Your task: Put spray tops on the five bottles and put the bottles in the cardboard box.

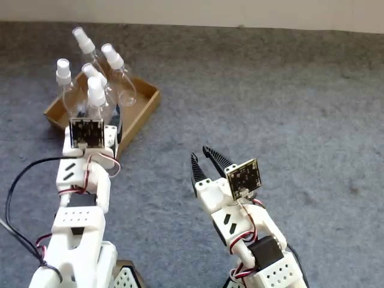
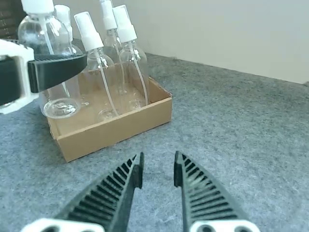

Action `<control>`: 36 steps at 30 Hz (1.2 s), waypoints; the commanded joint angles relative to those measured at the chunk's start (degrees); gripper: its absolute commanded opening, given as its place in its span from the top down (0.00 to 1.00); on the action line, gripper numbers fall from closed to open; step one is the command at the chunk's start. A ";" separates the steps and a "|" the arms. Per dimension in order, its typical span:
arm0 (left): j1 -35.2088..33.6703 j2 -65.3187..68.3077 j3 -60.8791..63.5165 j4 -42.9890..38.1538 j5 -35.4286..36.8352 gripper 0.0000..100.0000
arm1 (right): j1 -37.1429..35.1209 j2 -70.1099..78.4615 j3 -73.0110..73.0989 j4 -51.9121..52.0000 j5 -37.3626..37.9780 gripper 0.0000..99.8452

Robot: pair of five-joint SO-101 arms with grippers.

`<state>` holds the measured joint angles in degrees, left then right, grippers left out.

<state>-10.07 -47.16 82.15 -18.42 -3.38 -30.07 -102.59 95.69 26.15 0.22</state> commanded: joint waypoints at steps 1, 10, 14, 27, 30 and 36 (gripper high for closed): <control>-0.22 -1.89 1.36 -4.75 -0.26 0.96 | 0.57 -0.66 5.58 0.31 0.62 0.89; -1.45 -1.89 3.82 -4.75 7.12 0.96 | 0.66 -0.57 5.58 0.31 0.62 0.89; -1.54 -1.89 5.49 -4.75 7.03 0.96 | 0.66 -0.57 5.58 0.31 0.62 0.89; -1.54 -1.80 8.66 -9.93 7.30 0.96 | 0.66 -0.48 5.58 0.31 0.62 0.89; -1.54 -1.80 9.71 -14.24 7.30 0.96 | 0.66 -0.48 5.58 0.31 0.62 0.89; -1.54 -1.80 9.98 -15.12 7.12 0.96 | 0.66 -0.48 5.58 0.31 0.62 0.89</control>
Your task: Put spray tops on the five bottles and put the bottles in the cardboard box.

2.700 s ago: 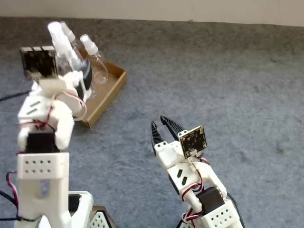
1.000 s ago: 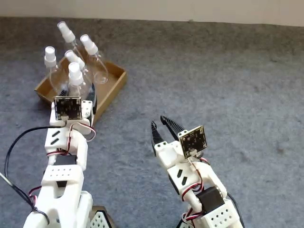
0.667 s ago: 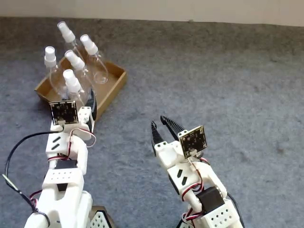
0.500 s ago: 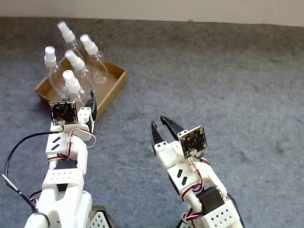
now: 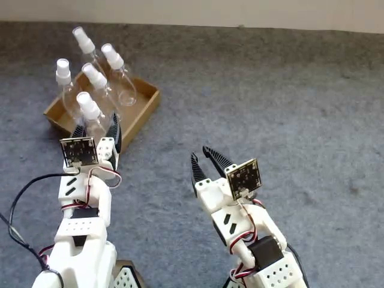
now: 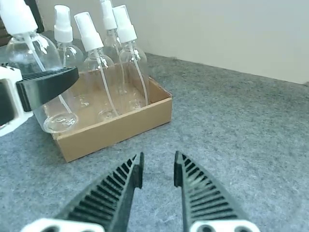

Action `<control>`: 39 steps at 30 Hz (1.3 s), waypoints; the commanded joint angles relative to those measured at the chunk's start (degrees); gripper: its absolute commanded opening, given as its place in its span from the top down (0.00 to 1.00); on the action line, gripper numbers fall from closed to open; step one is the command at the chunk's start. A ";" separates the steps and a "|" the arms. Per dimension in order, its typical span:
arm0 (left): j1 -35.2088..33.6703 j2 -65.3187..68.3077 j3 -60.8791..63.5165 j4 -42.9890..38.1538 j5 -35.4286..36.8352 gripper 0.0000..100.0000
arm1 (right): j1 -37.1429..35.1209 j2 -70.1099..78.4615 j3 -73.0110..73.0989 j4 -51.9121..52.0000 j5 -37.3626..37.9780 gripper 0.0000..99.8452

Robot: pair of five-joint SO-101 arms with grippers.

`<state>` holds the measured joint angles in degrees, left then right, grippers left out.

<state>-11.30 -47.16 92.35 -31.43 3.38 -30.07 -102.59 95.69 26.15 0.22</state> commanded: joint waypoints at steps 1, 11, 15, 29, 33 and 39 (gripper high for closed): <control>-0.31 -1.80 -0.40 -2.11 0.44 0.96 | 0.66 -0.48 5.58 0.31 0.62 0.89; -0.40 -1.80 -4.88 -2.20 0.18 0.97 | 0.66 -0.48 5.58 0.31 0.62 0.89; -0.40 -2.15 -9.19 -1.76 0.09 0.96 | 0.66 -0.48 5.58 0.31 0.62 0.89; 1.01 1.89 -45.93 25.58 -5.01 0.96 | 0.66 -0.66 5.58 0.31 0.62 0.89; 0.57 13.14 -57.36 25.58 -5.01 0.96 | 0.66 -0.66 5.58 0.31 0.62 0.89; 0.57 19.12 -60.97 25.14 -5.01 0.97 | 0.66 -0.57 5.58 0.31 0.62 0.89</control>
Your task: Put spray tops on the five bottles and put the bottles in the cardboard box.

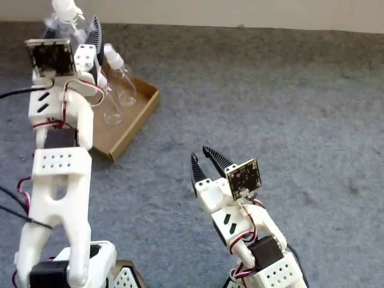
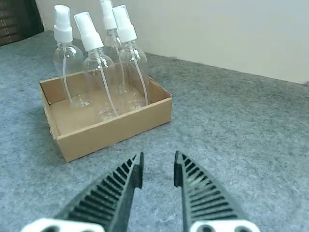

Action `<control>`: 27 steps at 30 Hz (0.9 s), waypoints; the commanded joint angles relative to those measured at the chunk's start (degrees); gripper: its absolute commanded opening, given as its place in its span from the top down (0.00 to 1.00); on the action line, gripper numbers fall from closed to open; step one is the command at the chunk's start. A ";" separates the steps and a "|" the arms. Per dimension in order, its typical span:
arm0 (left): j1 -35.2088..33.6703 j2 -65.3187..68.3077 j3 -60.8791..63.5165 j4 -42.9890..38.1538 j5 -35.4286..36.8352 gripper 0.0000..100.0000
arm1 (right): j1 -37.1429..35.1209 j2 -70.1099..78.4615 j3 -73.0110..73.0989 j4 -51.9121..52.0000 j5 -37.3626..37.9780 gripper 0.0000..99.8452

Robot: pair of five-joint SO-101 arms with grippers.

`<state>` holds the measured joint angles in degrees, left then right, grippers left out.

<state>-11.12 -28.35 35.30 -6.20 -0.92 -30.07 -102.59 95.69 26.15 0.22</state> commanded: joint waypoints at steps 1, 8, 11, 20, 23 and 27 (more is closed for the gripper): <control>0.40 0.04 -3.03 -0.09 -0.70 0.97 | 0.66 -0.57 5.58 0.31 0.62 0.89; 0.48 -0.31 9.63 -14.15 -0.70 0.97 | 0.66 -0.66 5.58 0.31 0.62 0.89; 0.84 -2.33 16.04 -20.66 -0.70 0.97 | 0.66 -0.66 5.58 0.31 0.62 0.89; 0.84 -9.01 28.88 -20.84 -0.70 0.97 | 0.66 -0.66 5.58 0.31 0.70 0.89; 0.84 -10.77 33.01 -20.92 -0.62 0.97 | 0.66 -0.66 5.58 0.31 0.70 0.89; 0.84 -13.14 36.79 -21.19 -0.44 0.97 | 0.66 -0.66 5.58 0.31 0.70 0.89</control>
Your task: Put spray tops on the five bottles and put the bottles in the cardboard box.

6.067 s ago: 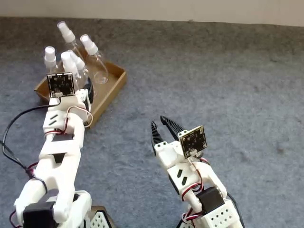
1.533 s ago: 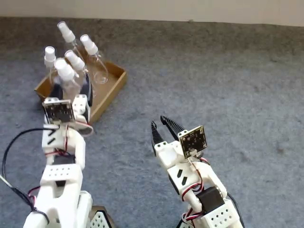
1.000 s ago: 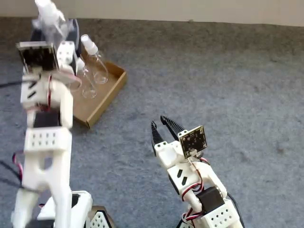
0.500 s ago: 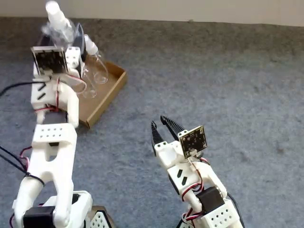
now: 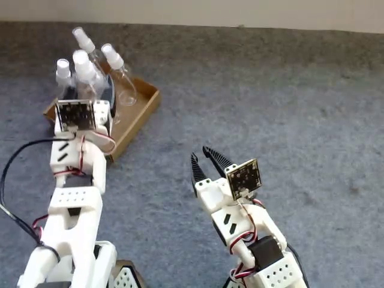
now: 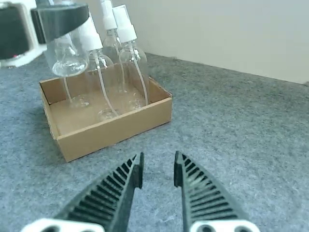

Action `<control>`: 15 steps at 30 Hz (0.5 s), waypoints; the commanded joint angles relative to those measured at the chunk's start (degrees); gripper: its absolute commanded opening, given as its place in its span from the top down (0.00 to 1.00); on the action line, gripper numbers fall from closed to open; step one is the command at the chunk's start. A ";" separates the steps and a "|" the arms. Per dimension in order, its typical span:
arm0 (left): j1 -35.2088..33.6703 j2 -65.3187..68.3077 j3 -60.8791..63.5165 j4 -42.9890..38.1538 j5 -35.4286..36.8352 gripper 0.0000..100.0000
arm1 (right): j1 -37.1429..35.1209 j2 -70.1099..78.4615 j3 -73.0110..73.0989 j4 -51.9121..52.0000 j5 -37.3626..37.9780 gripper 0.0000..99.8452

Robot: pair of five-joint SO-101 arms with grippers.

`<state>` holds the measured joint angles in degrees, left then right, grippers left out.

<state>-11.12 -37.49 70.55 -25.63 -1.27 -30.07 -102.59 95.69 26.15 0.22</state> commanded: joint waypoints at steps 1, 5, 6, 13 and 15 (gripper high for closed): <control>0.84 -4.62 1.80 -1.76 -0.09 0.97 | 0.66 -0.66 5.58 0.31 0.70 0.89; 0.84 -6.37 2.42 -1.41 0.00 0.97 | 0.66 -0.66 5.58 0.31 0.70 0.89; 0.84 -6.64 3.03 -1.41 0.00 0.97 | 0.66 -0.66 5.58 0.31 0.70 0.89; 0.84 -12.35 8.92 -0.26 0.00 0.97 | 0.66 -0.66 5.58 0.31 0.70 0.89; 0.84 -14.11 9.54 3.96 0.00 0.97 | 0.66 -0.66 5.58 0.31 0.70 0.89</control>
<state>-11.03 -46.73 79.69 -25.54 -1.27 -30.07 -102.59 95.69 26.15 0.22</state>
